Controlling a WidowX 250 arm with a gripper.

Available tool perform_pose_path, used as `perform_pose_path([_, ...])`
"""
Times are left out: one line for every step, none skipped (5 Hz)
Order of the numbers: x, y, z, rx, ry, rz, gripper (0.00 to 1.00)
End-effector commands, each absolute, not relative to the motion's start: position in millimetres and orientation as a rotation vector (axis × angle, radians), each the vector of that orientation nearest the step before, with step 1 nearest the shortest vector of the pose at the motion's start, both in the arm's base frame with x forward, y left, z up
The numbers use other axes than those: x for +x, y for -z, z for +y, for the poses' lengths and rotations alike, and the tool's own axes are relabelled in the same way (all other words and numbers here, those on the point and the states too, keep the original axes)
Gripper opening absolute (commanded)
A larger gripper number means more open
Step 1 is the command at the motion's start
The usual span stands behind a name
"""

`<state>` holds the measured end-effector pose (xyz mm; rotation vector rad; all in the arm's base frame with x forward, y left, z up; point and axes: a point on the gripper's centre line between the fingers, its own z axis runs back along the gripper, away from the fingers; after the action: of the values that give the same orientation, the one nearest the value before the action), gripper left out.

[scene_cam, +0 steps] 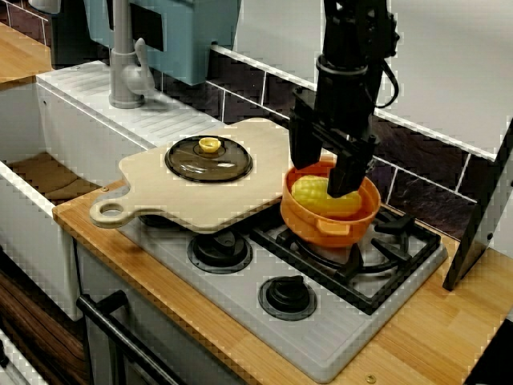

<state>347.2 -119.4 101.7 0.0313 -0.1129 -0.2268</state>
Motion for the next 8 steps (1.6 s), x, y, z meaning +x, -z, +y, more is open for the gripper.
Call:
perform_pose_path([349,-108,-124,0.017,0.213,-0.156,1.0])
perform_pose_path([349,-101,-125,0.032,0.214,-0.146,1.0])
perform_pose_path([351,-95,-126,0.036,0.216,-0.135,1.0])
perform_pose_path([351,-89,-126,0.036,0.225,-0.12,1.0])
perform_pose_path([349,-91,-125,0.037,0.222,-0.121,0.0])
perform_pose_path([347,-102,-122,0.033,0.217,-0.123,0.0])
perform_pose_path([347,-121,-117,0.009,0.206,-0.134,0.0])
perform_pose_path([348,-142,-111,-0.03,0.198,-0.138,0.0])
